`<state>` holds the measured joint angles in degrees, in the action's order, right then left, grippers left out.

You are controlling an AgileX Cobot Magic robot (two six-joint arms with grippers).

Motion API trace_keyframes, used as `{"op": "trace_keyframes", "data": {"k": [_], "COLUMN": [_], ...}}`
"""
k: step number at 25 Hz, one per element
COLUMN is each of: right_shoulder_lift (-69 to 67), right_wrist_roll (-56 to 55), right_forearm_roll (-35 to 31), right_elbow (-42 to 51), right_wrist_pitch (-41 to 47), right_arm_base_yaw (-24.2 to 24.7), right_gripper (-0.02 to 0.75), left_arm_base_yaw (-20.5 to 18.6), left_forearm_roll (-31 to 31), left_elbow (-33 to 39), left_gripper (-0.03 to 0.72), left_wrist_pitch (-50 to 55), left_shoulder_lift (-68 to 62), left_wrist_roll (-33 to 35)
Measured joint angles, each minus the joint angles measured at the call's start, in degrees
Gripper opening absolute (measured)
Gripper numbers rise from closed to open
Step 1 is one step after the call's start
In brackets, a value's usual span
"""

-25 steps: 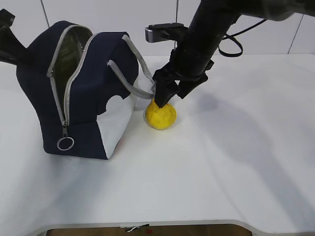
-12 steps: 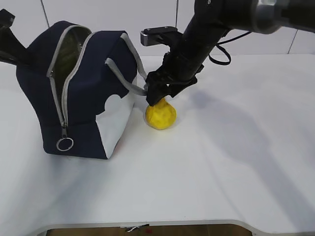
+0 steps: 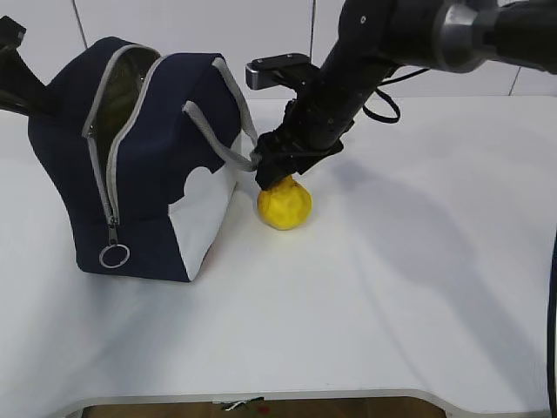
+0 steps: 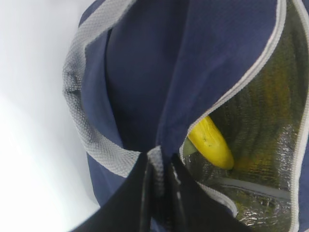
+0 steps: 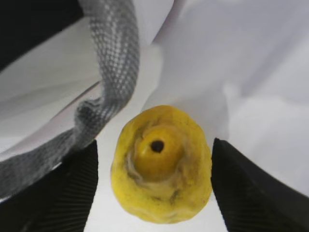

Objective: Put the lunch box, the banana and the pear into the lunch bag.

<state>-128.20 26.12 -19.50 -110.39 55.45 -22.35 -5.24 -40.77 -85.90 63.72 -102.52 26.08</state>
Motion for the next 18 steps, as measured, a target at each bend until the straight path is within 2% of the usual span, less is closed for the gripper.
{"op": "trace_keyframes", "data": {"k": [5,7,9,13,18], "right_shoulder_lift": [-0.65,-0.65,-0.65,-0.73,-0.73], "right_wrist_roll": [0.45,0.45,0.45,0.45,0.48], "right_forearm_roll": [-0.11,-0.18,-0.18,-0.23,-0.23], "right_elbow": [0.0,0.0,0.0,0.0,0.0], "right_wrist_pitch": [-0.68,-0.91,-0.91,-0.91,-0.91], "right_arm_base_yaw": [0.0,0.0,0.0,0.0,0.0], "right_gripper": [0.578,0.552,0.498,0.337,0.263], "left_arm_base_yaw": [0.0,0.0,0.0,0.0,0.0], "left_forearm_roll": [0.14,0.22,0.22,0.22,0.22], "left_elbow": [0.0,0.0,0.0,0.0,0.0], "left_gripper": [0.026,0.026,0.026,0.026,0.026], "left_wrist_pitch": [0.11,0.23,0.32,0.48,0.58], "left_shoulder_lift": [0.0,0.0,0.09,0.09,0.09], "left_wrist_roll": [0.0,0.0,0.0,0.0,0.0]}}
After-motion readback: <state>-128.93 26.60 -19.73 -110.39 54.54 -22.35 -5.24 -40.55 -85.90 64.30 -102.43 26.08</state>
